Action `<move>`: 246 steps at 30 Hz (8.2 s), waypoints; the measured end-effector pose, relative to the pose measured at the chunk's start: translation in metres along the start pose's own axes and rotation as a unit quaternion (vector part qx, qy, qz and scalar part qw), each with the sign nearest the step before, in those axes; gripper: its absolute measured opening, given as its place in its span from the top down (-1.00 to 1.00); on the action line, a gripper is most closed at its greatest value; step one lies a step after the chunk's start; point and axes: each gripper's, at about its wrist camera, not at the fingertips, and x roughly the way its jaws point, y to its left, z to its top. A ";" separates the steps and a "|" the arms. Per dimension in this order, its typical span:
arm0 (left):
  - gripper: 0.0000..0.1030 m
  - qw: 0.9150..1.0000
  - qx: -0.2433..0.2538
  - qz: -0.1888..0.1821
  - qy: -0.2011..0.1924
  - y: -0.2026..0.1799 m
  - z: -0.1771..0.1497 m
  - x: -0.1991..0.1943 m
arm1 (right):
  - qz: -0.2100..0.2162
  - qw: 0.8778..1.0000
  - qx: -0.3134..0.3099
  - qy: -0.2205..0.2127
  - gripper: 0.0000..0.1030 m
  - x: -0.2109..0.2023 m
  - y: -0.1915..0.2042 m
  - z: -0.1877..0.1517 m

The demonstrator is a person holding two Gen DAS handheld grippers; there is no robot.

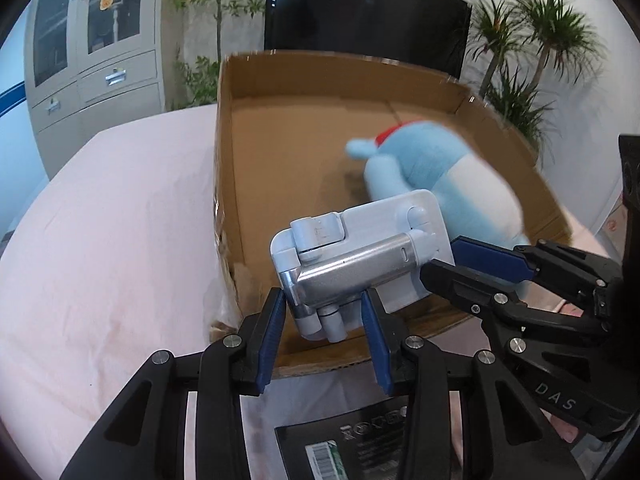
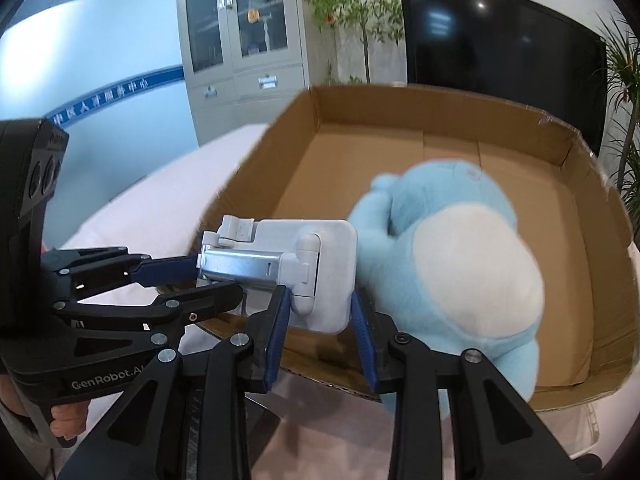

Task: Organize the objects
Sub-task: 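Carry the phone stand into the cardboard box and release it, then grasp the black UGREEN box on the table with both grippers, then lift the black box, carry it into the cardboard box and release, then move both grippers out of the box toward the pastel Rubik's cube, then close both grippers on the pastel Rubik's cube and lift it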

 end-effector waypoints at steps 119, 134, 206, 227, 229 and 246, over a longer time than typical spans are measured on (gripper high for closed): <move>-0.26 0.988 0.037 -0.146 0.042 -0.063 0.073 -0.092 | 0.192 0.950 -0.242 -0.050 -0.34 -0.095 0.001 -0.008; -0.28 0.971 0.110 -0.206 0.054 -0.168 0.140 -0.027 | 0.089 0.984 -0.132 -0.082 -0.34 -0.120 -0.094 -0.003; -0.69 0.998 0.058 -0.011 -0.008 -0.105 -0.122 -0.043 | 0.211 0.926 -0.264 0.168 -0.61 -0.034 0.039 -0.044; -0.66 0.990 0.071 -0.122 0.025 -0.085 -0.093 -0.014 | 0.217 0.921 -0.252 0.201 -0.47 -0.004 0.052 -0.055; -0.71 0.989 0.061 -0.131 0.034 -0.083 -0.089 -0.005 | 0.221 0.921 -0.253 0.198 -0.47 -0.010 0.050 -0.054; -0.20 0.988 0.064 -0.126 0.060 -0.096 -0.096 -0.002 | 0.202 0.913 -0.269 0.231 -0.09 0.007 0.066 -0.060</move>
